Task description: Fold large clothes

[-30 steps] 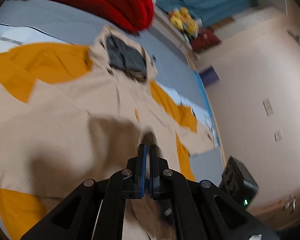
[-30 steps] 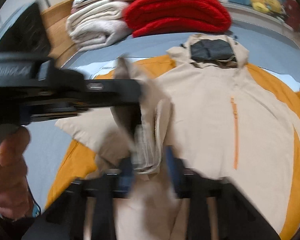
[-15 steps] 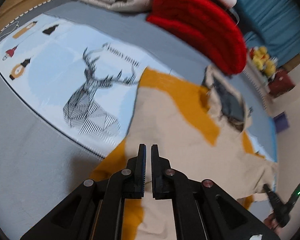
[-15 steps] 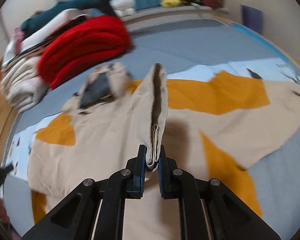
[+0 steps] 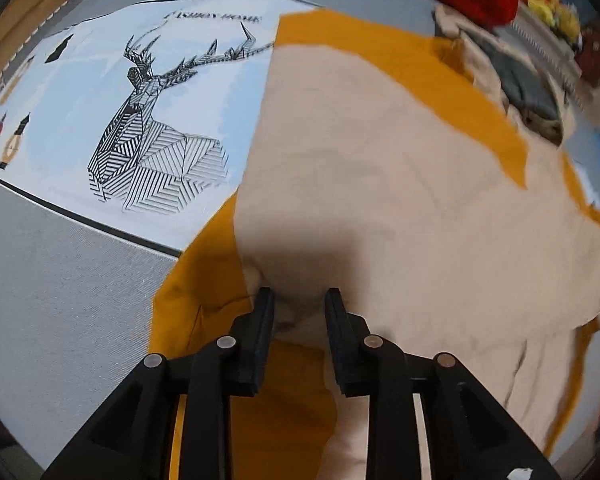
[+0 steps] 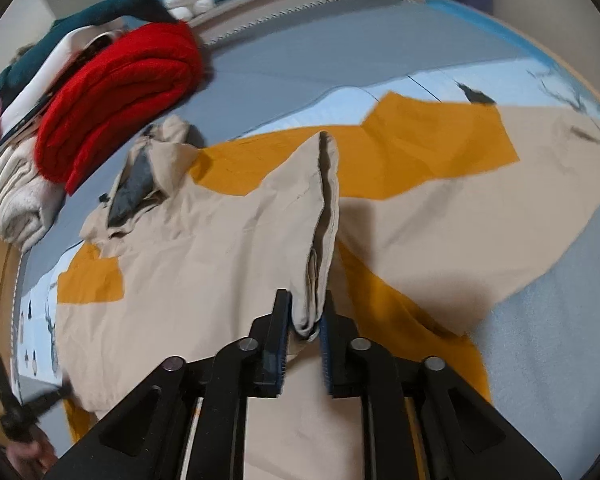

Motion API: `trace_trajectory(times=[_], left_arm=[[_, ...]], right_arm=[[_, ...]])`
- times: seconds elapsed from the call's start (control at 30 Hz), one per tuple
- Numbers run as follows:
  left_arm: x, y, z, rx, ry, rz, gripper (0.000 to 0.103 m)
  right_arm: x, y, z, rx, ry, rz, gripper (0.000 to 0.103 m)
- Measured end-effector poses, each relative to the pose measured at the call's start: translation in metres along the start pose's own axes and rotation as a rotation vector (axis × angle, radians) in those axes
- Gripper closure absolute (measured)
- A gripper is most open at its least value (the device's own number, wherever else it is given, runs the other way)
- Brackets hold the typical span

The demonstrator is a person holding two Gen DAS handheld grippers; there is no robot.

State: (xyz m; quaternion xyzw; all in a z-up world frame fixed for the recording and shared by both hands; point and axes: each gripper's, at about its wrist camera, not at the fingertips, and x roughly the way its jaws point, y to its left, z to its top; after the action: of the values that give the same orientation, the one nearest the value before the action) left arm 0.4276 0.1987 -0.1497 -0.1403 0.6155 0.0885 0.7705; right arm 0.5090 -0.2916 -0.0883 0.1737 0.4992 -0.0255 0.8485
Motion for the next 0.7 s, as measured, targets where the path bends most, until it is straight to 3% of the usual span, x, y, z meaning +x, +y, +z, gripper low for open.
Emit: trace_trajectory(times=[0.1,0.2,0.3,0.37,0.5,0.7], left_arm=[[-0.012,-0.007,-0.001,0.023,-0.043,0.023,0.078],[-0.021,-0.011,-0.001,0.039,-0.085,0.009,0.078],[-0.009,-0.008,-0.004,0.024,-0.028,-0.009,0.078],[0.001,-0.007,-0.004,0.025,0.011,0.006,0.075],[-0.007,-0.012,-0.006,0.057,-0.002,0.033,0.075],[-0.024,-0.017,-0.012,0.060,-0.040,0.005,0.075]], right_arm=[[-0.003,-0.010,0.007,0.033,-0.033,-0.040,0.081],[-0.005,-0.010,0.011,0.027,-0.048,-0.014,0.078],[0.006,-0.006,0.010,0.015,-0.017,0.035,0.077],[0.027,-0.007,0.006,0.020,0.081,0.075,0.075],[0.059,-0.020,-0.007,0.032,0.221,-0.066,0.075],[0.043,-0.018,-0.001,0.030,0.160,-0.061,0.075]])
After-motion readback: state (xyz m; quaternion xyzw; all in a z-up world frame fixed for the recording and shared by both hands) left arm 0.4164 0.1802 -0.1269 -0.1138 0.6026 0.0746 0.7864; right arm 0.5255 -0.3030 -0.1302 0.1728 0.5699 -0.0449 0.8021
